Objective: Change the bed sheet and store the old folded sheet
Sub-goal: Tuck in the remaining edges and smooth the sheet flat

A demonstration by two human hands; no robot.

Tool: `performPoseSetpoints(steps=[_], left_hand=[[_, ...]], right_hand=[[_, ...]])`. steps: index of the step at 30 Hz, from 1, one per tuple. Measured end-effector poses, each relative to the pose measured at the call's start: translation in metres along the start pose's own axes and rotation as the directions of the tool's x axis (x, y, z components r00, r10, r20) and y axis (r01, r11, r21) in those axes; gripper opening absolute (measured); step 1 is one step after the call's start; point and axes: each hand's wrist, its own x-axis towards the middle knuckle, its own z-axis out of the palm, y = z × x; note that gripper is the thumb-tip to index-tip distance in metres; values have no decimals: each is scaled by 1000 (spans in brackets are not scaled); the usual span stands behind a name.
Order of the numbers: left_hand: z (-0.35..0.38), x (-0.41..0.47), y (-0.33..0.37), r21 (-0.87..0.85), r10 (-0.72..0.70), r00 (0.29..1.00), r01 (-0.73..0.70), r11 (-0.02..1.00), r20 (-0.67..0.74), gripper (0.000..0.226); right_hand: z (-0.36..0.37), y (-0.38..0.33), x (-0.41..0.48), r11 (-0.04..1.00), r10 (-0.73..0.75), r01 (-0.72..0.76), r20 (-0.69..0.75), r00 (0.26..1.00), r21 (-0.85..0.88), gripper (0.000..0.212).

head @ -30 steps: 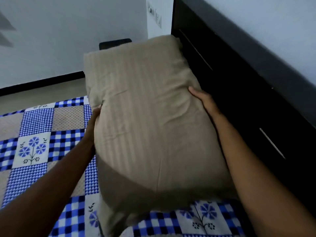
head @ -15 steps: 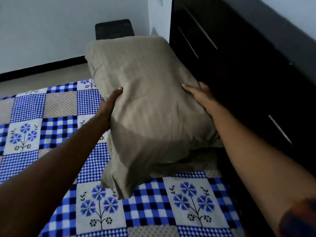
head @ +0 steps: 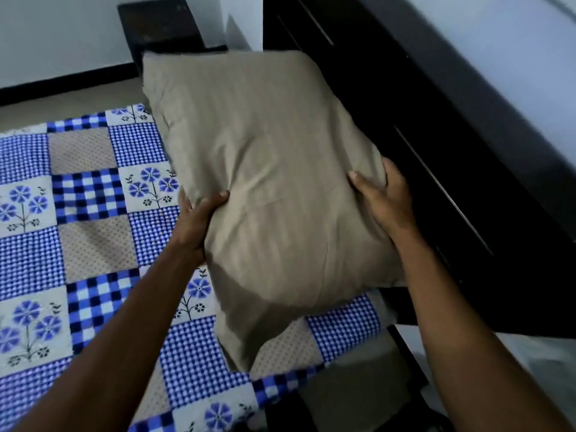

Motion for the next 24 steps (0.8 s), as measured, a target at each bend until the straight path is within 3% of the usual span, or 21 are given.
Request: performPoseSetpoints(steps=[3, 5, 8, 10, 12, 14, 16, 20, 24], left_hand=[[-4, -55, -48, -24, -84, 995, 85, 996, 48, 69], [-6, -88, -82, -13, -187, 970, 191, 982, 154, 72], [-26, -115, -122, 295, -346, 893, 260, 919, 288, 57], [-42, -113, -134, 425, -391, 891, 268, 864, 232, 57], [-57, -95, -131, 287, -370, 919, 321, 903, 136, 68], [-67, -72, -117, 186, -338, 930, 310, 932, 146, 57], [-67, -53, -100, 236, -290, 940, 244, 941, 182, 49], [-50, -13, -76, 249, -149, 982, 117, 961, 115, 57], [-41, 32, -59, 253, -152, 988, 143, 957, 16, 88]], right_hand=[[-30, 23, -70, 984, 31, -39, -47, 998, -176, 69], [-46, 44, -105, 959, 90, -106, -70, 993, -262, 76], [-46, 79, -147, 864, 292, -298, -78, 953, -405, 102], [-33, 90, -158, 814, 364, -364, -91, 927, -453, 100], [-15, 93, -157, 827, 338, -344, -96, 936, -445, 83], [7, 94, -150, 825, 292, -289, -72, 954, -485, 80], [28, 93, -138, 810, 250, -246, -66, 966, -533, 85], [53, 77, -90, 816, 195, -189, -48, 980, -547, 78], [65, 66, -33, 875, 41, -58, -45, 998, -481, 77]])
